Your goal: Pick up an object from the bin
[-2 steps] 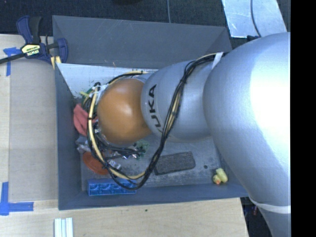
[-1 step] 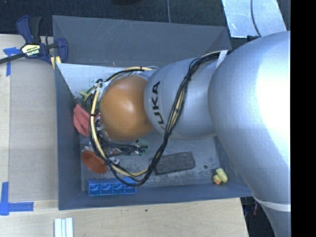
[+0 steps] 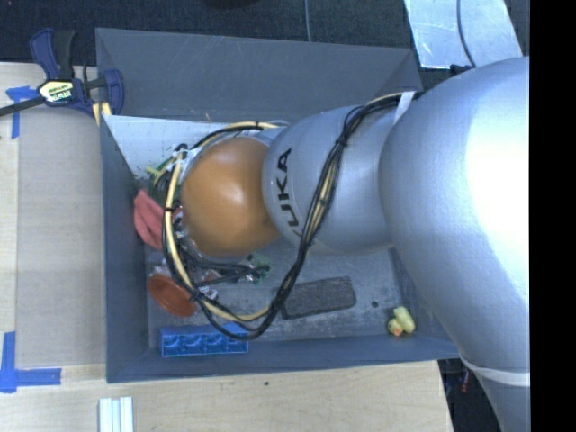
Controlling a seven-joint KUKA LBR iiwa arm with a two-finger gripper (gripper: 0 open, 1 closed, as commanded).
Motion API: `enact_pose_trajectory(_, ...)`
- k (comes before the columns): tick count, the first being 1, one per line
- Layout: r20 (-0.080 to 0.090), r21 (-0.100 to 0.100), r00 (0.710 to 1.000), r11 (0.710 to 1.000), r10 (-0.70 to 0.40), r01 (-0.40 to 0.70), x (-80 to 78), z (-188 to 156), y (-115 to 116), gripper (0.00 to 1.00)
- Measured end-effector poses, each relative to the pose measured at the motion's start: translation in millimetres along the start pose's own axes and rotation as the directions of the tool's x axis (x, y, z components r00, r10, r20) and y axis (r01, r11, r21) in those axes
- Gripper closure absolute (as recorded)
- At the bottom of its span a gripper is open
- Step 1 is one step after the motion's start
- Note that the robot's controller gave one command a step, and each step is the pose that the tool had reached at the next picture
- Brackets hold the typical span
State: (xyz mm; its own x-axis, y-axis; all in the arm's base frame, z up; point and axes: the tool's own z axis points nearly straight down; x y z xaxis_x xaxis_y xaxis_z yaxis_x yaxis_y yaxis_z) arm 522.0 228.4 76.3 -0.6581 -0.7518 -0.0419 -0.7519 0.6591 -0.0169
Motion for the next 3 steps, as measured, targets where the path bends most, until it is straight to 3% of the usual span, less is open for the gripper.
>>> enact_pose_trajectory(1,-0.01,-0.005,1.0,1.0,0.0,0.0,2.0,-14,1,1.0)
enact_pose_trajectory(2,0.004,0.002,0.999,0.999,-0.04,0.04,-6.2,-65,-1,1.0)
enact_pose_trajectory(3,-0.005,-0.003,1.0,1.0,-0.014,0.014,-13.0,-125,-5,1.0)
